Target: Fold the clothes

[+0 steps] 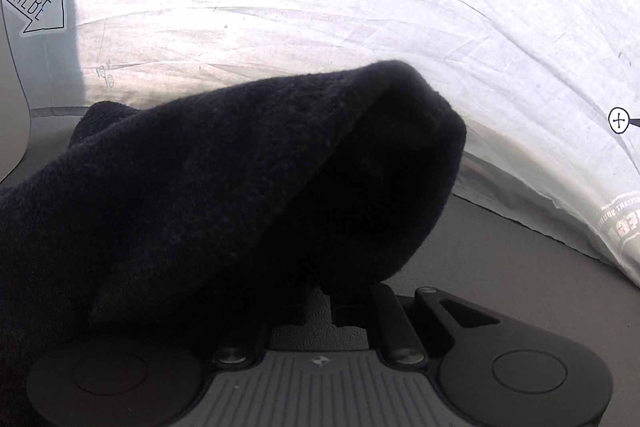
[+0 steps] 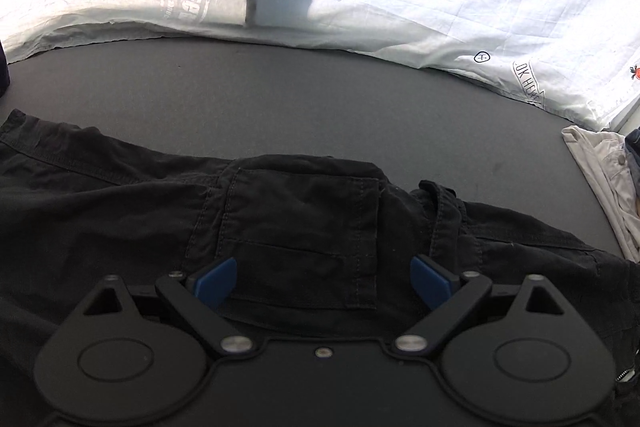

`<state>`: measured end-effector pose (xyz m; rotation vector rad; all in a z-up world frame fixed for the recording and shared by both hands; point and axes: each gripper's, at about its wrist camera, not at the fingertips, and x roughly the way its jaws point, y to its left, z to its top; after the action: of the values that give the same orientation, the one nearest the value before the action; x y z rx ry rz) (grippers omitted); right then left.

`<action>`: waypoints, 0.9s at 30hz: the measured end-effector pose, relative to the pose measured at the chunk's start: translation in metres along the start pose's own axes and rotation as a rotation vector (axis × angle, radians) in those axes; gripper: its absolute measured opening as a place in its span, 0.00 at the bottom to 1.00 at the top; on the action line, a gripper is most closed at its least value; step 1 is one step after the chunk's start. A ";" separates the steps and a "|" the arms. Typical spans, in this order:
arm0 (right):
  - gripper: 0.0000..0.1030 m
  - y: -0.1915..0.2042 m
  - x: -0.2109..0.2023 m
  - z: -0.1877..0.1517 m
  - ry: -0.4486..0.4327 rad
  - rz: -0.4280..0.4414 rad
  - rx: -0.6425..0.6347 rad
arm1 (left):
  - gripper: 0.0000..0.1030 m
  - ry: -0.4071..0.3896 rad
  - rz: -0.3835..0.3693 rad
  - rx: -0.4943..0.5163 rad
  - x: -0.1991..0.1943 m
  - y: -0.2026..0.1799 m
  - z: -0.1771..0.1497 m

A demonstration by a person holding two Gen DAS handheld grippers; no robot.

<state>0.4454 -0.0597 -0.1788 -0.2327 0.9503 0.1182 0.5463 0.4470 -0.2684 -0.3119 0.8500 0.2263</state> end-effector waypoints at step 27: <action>0.92 -0.006 -0.014 -0.005 -0.026 0.004 0.028 | 0.00 -0.037 0.192 0.185 -0.011 -0.026 -0.032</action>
<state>0.4342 -0.0667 -0.1695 -0.2027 0.9257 0.1114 0.5251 0.4108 -0.2755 -0.0530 0.8582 0.3292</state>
